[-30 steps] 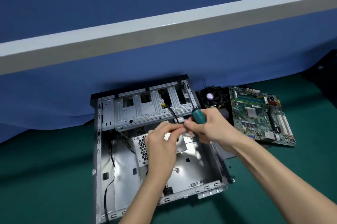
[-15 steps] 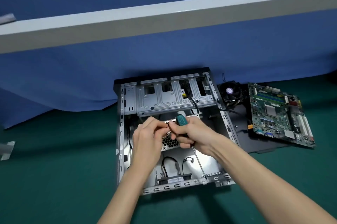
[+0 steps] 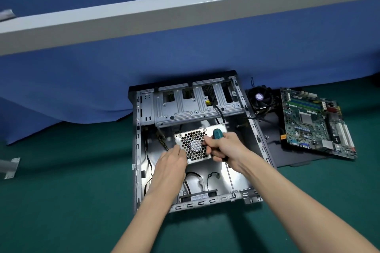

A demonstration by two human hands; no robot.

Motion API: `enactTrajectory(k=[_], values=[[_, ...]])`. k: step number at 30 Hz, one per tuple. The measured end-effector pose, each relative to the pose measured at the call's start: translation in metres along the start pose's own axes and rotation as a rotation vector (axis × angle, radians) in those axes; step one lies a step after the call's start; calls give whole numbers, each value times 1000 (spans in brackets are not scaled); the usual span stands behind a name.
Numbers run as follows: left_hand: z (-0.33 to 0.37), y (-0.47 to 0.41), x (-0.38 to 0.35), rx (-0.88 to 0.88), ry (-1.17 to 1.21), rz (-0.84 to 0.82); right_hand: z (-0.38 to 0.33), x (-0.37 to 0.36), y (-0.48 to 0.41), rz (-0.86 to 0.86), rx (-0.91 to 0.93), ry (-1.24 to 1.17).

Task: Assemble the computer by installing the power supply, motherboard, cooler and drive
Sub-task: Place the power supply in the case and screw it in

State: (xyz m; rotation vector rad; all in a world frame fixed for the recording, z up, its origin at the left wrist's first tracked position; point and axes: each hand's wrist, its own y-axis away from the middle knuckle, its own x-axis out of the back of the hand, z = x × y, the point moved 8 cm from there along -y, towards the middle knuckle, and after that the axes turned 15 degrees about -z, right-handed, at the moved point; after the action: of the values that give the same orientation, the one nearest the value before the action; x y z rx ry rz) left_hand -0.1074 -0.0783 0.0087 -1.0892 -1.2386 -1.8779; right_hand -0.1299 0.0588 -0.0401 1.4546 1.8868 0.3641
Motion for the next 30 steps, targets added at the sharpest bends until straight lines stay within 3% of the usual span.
enactTrajectory(k=[5,8,13,19,24,30], values=[[16,-17,1,30,-259,-94,1,0,0,-4,-4,-3],[23,-25,1,40,-299,-136,1,1,1,-8,-6,-5],[8,-24,13,94,-50,-71,-1,6,3,2,34,-56],[-12,-6,0,-20,284,98,-25,28,22,132,304,-222],[-25,5,-6,-35,476,250,-39,27,49,311,486,0],[-30,3,-10,-6,570,279,-24,3,59,238,472,168]])
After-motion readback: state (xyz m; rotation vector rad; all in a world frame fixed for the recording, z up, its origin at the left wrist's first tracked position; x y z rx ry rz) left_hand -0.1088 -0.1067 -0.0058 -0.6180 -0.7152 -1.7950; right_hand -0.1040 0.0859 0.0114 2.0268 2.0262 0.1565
